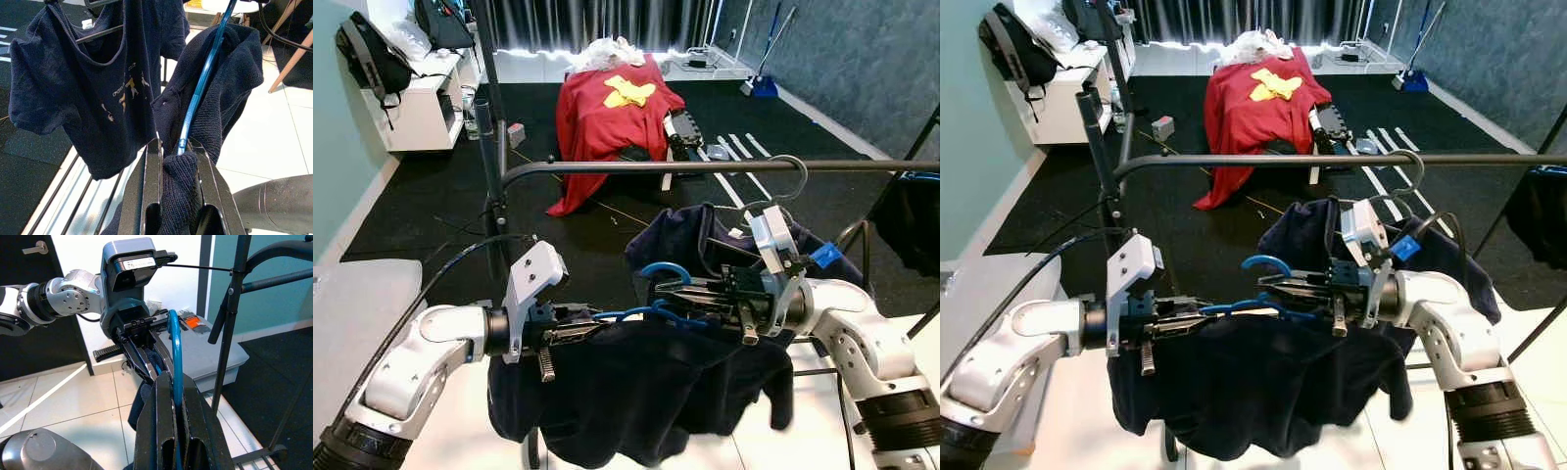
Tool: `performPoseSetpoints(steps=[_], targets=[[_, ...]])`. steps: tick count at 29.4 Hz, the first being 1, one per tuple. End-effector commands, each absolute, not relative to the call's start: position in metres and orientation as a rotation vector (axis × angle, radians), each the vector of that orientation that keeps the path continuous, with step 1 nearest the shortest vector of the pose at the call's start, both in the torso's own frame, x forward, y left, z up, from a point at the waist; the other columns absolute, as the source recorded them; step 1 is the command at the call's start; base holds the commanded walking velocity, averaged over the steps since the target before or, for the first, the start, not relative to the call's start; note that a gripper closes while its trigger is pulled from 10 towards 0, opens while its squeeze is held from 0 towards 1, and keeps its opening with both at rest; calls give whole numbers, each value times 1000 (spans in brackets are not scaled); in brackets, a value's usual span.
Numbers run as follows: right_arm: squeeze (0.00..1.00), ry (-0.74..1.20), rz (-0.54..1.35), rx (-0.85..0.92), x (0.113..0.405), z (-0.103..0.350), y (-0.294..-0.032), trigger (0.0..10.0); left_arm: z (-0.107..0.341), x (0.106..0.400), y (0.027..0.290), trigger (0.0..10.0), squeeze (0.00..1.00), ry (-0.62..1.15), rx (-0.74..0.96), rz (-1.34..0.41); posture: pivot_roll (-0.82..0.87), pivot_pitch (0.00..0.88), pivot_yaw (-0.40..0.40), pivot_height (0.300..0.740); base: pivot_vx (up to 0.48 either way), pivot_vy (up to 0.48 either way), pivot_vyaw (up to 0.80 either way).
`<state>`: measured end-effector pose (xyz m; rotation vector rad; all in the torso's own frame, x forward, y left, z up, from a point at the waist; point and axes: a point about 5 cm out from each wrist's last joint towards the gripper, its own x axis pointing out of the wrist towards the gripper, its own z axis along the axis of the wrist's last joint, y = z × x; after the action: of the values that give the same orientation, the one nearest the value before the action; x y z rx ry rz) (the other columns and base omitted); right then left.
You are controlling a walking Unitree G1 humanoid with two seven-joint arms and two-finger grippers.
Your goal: Hang hanger
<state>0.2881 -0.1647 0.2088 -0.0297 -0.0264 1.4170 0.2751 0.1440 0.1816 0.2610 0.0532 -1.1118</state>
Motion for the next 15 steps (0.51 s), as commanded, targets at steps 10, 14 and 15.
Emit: performPoseSetpoints(steps=[10, 14, 15], targets=[[0, -55, 1439, -21, 285, 217, -164, 0, 194, 284, 148, 10000, 1000, -30, 249, -1023, 92, 42, -41, 740, 0, 0, 0], [0, -64, 1432, -19, 285, 218, -164, 0, 195, 285, 151, 10000, 1000, -45, 267, -1000, 92, 43, -41, 740, 0, 0, 0], [0, -64, 1432, -19, 285, 218, -164, 0, 195, 285, 151, 10000, 1000, -45, 267, -1000, 92, 43, -41, 740, 0, 0, 0]])
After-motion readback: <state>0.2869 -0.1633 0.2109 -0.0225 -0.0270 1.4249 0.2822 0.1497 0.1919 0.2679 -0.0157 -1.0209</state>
